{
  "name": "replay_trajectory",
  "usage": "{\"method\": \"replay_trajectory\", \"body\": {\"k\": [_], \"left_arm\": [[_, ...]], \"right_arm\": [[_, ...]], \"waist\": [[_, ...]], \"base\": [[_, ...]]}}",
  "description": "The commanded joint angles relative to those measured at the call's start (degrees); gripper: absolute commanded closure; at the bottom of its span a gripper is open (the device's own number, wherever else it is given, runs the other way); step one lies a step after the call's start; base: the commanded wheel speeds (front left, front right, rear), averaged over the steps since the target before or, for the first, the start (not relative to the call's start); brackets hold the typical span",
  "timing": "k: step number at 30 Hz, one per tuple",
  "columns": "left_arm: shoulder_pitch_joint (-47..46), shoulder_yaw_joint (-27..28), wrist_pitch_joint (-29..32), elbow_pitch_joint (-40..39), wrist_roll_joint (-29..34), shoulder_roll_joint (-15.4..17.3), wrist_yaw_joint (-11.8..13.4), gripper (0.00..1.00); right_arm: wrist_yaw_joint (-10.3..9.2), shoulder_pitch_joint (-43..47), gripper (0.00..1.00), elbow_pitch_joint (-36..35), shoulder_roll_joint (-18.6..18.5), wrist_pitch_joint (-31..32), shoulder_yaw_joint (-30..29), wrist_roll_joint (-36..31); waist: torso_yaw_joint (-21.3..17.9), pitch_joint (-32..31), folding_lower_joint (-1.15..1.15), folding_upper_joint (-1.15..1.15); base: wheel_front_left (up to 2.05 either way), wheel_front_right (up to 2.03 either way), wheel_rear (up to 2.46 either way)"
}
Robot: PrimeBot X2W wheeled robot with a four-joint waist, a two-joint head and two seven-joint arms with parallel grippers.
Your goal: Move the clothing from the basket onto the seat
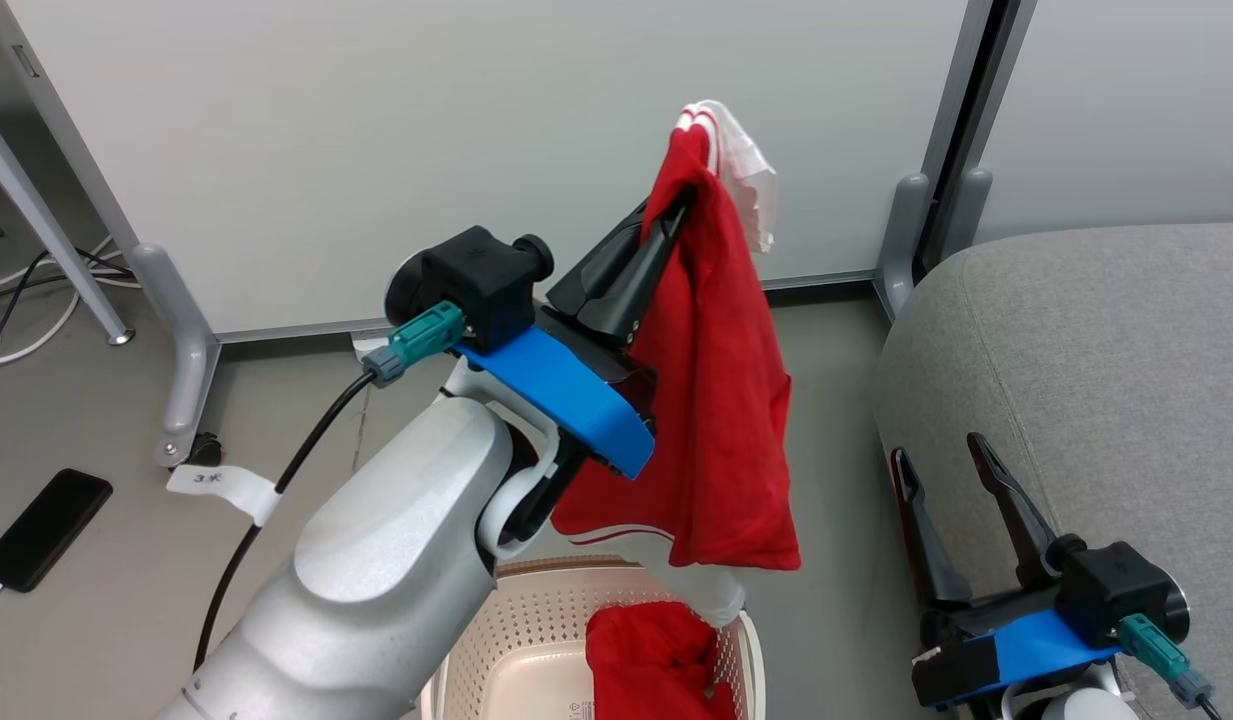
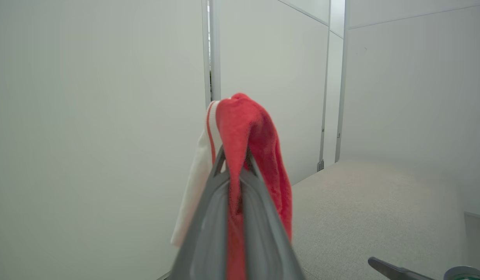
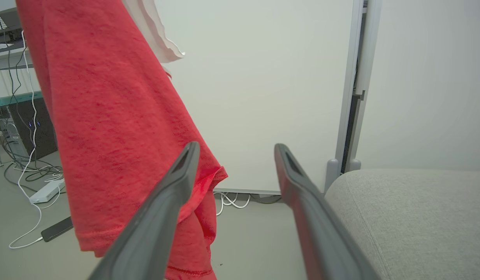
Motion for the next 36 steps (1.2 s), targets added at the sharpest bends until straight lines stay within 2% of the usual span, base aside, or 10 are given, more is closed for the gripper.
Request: {"method": "replay_trajectory", "body": {"k": [1, 15, 28, 36], "left_arm": [[-0.8, 0.0, 0.6, -1.0, -0.3, 0.0, 0.6, 1.00], [-0.2, -1.0, 1.5, -2.7, -0.3, 0.3, 1.3, 1.00], [-1.3, -1.9, 1.2, -2.2, 0.0, -0.2, 1.1, 1.00], [-1.9, -3.4, 0.8, -1.5, 0.1, -1.7, 0.7, 1.00]], "right_arm": [[0.03, 0.8, 0.00, -0.1, -0.2, -0.2, -0.2, 0.2], [0.03, -1.4, 0.00, -2.6, -0.2, -0.2, 1.4, 0.4], [0.03, -11.8, 0.00, -3.6, -0.2, -0.2, 12.8, 0.9], [0.03, -17.2, 0.00, 2.1, -0.2, -0.1, 16.1, 0.9]], "waist": [[0.1, -0.1, 0.01, -0.01], [0.6, 0.0, 0.01, -0.01], [2.2, 0.5, 0.01, -0.01], [3.4, 0.7, 0.01, -0.01]], "base": [[0.00, 0.00, 0.00], [0.00, 0.00, 0.00], [0.00, 0.00, 0.00], [0.00, 0.00, 0.00]]}}
